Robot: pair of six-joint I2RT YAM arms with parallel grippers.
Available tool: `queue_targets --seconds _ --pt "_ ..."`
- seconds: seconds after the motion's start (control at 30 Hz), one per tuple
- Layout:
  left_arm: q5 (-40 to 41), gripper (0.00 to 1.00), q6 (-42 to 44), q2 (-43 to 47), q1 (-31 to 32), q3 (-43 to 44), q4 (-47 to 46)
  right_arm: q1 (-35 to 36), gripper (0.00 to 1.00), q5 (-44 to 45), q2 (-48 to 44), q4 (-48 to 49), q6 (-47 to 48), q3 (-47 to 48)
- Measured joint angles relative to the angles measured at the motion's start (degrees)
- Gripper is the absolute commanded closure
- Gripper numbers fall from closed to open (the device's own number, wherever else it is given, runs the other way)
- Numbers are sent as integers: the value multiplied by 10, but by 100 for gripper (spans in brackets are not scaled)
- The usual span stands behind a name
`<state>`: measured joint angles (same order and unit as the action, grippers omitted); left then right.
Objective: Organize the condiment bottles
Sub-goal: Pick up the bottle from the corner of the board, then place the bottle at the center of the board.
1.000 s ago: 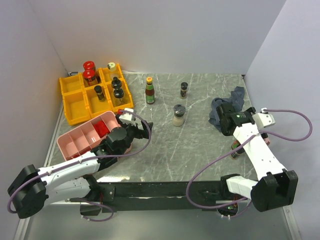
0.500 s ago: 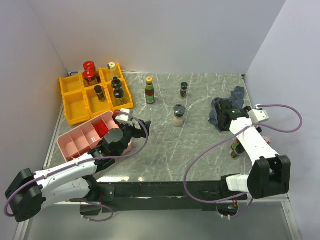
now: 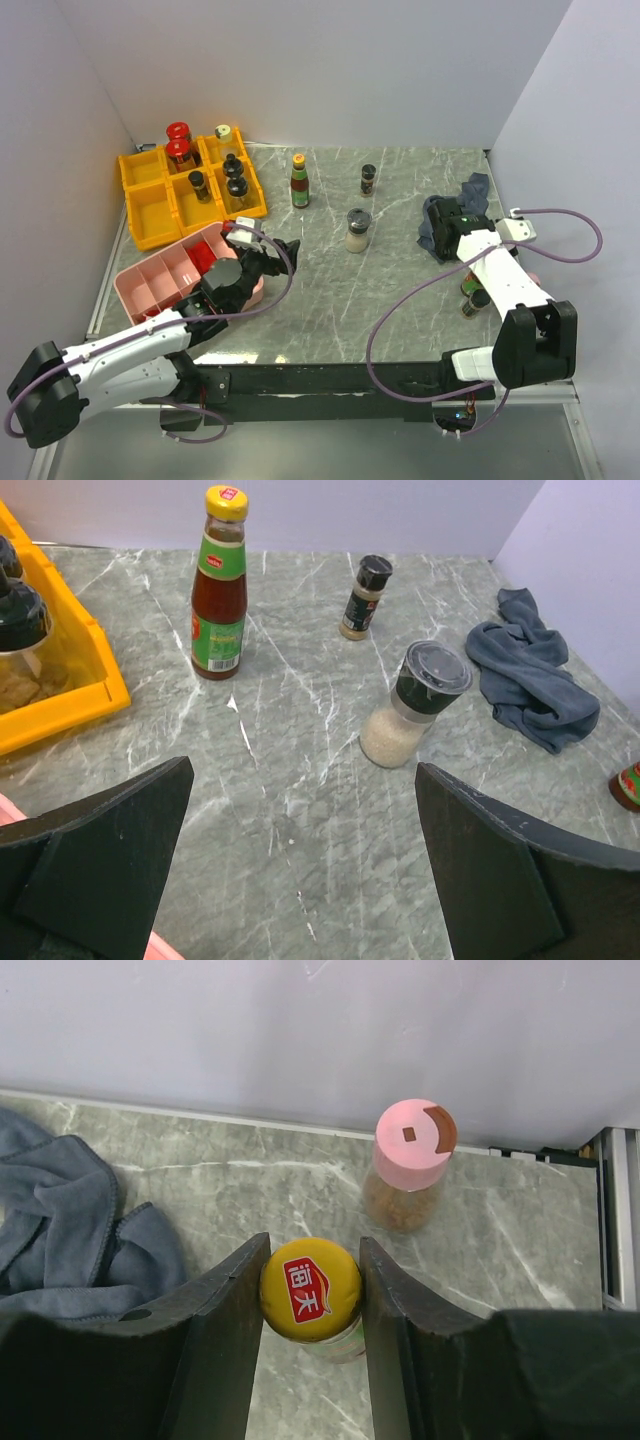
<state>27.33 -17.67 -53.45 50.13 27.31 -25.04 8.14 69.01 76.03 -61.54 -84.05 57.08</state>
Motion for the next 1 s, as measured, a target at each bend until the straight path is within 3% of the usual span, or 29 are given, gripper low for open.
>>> queue_targets --seconds 0.17,0.33,0.47,0.67,1.0 --pt "1 0 0 11 0 -1 -1 9 100 0 2 -34 -16 11" --pt "10 1 0 24 0 -10 0 28 100 0 3 -23 57 59" --pt "21 1 0 43 0 -16 0 47 100 -5 -4 65 182 84" --pt "47 1 0 72 1 -18 3 74 100 -108 -68 249 398 62" --pt "90 1 -49 152 2 -7 86 244 100 -193 -113 307 521 45"
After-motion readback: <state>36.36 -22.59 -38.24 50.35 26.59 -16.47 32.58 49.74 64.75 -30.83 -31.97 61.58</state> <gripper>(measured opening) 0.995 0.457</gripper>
